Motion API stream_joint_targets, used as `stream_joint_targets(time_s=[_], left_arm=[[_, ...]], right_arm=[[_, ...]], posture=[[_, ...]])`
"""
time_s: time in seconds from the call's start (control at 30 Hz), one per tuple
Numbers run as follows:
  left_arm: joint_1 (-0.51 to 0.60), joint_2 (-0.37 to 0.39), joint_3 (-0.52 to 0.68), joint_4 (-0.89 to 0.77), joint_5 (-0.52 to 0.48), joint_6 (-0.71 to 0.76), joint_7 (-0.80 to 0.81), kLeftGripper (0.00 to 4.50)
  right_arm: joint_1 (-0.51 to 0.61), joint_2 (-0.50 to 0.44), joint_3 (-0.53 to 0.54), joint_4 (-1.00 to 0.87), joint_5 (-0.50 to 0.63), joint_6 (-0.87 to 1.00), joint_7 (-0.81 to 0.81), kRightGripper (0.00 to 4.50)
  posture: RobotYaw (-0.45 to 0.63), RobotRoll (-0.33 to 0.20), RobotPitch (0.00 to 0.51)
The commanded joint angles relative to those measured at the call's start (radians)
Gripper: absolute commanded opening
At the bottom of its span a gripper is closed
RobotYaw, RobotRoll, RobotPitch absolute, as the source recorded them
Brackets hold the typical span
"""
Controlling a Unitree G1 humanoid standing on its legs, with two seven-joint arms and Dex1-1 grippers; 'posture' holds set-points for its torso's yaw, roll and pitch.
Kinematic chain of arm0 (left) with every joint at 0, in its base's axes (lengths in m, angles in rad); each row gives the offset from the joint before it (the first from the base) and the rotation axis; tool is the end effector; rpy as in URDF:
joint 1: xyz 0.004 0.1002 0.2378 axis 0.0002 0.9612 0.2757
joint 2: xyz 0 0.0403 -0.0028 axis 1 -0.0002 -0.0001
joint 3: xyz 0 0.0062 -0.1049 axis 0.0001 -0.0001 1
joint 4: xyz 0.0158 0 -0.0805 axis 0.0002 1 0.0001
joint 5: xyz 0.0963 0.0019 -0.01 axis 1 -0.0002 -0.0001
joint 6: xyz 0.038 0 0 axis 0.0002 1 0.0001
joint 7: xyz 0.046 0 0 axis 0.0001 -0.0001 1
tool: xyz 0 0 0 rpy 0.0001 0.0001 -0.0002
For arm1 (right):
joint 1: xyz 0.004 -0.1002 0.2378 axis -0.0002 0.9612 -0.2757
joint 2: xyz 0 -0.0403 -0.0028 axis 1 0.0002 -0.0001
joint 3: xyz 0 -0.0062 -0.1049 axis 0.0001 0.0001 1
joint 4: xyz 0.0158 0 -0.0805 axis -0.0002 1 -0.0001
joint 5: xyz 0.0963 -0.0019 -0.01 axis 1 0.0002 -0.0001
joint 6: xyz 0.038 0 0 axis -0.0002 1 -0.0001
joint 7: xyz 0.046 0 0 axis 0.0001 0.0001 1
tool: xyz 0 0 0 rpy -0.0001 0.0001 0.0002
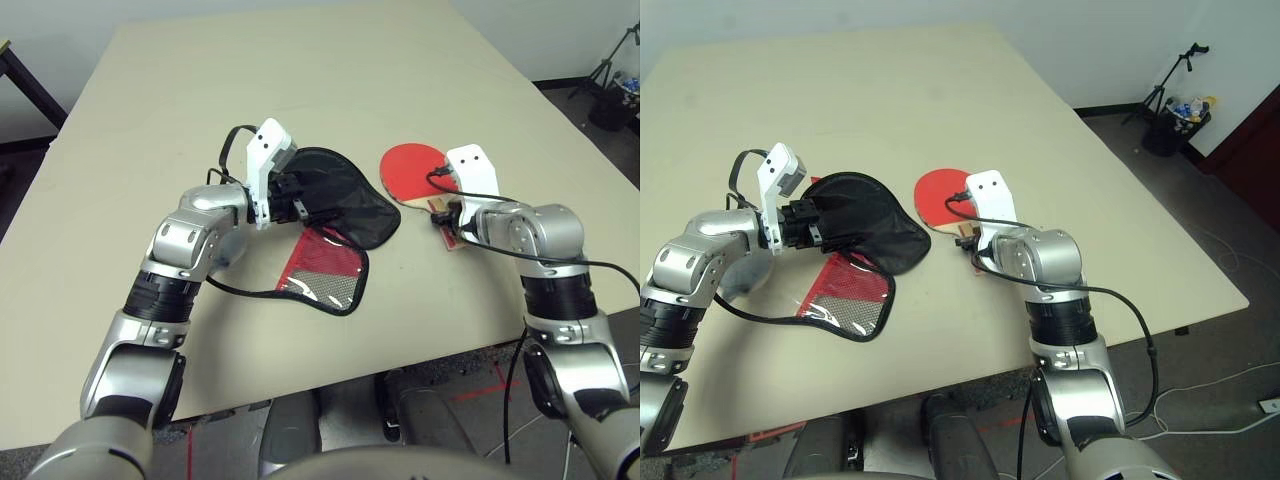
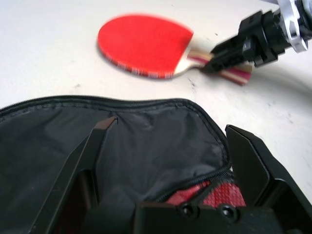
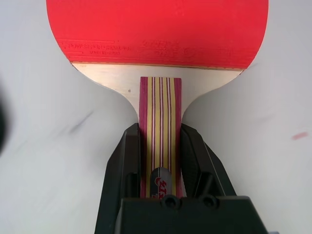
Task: Store the ping-pong paddle in its case and zip it.
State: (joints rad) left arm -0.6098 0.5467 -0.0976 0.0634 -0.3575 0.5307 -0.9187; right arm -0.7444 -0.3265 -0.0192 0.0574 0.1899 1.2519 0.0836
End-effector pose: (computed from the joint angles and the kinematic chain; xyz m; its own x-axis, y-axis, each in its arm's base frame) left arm 0.2931 0.2023 0.1743 0.5171 -0.8284 -0.2155 0.8558 0.5042 0.1153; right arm 0.2989 -0.1733 0.1735 0.8320 0.0619 -0.5514 -0.1445 0.9837 -0.1075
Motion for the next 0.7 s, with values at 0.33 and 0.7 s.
stream_joint_targets(time_s=[0.33, 0.7], left_arm=[[-0.017, -0.005, 0.090, -0.007, -0.013, 0.004, 0.062, 4.50], [0.049, 0.027, 0.149, -0.116, -0.043, 0.074, 0.105, 4.50]], right_arm=[[-0.133, 0.078, 0.135, -0.013, 0.070, 0.021, 0.206, 1.15], [-0.243, 0.125, 0.299, -0.009, 0.094, 0.076, 0.325, 1.15]], posture=[[-0.05, 0.000, 0.138], [-0.02, 0.000, 0.137]])
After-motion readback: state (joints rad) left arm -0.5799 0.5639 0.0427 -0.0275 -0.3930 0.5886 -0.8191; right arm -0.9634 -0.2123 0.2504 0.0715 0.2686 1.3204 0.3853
